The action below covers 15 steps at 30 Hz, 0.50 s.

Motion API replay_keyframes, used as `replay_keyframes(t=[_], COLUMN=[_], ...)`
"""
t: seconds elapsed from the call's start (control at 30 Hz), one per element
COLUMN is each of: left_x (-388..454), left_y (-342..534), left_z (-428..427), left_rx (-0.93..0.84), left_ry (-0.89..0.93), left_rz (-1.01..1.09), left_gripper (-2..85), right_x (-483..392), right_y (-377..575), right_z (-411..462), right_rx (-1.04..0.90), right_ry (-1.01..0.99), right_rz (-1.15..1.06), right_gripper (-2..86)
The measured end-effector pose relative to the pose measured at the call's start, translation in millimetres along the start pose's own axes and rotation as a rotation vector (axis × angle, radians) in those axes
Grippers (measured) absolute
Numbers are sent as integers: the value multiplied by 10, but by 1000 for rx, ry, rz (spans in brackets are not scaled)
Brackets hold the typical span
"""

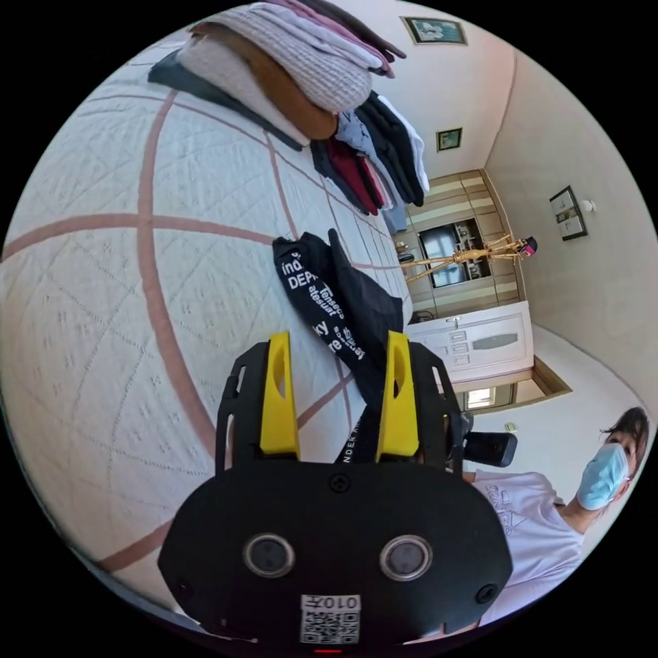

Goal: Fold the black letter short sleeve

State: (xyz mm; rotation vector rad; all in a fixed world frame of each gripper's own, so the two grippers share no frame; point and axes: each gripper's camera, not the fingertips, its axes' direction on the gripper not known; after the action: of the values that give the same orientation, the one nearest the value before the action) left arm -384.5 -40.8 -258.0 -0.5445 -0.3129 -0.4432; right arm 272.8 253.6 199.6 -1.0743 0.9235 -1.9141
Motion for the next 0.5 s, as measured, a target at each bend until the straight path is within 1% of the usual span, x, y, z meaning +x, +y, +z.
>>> replay_keyframes(t=[0.07,0.2,0.33,0.5], left_x=[-75,-121,-92,16], left_y=[-68,-223,-365,-319], left_z=[49,185,481,635], left_rx=[27,44,33,148], left_ry=[60,95,68,2], left_rz=[-18,-30,-16,18], left_gripper=[178,163,127,67], right_x=[34,124,205,383], right_y=[24,99,158,334], right_z=[-11,-36,-65,-40], right_rx=[1,5,14,12], right_ry=[-1,1,1,-5], right_rz=[2,7,7,21], right_gripper=[32,31,30,30])
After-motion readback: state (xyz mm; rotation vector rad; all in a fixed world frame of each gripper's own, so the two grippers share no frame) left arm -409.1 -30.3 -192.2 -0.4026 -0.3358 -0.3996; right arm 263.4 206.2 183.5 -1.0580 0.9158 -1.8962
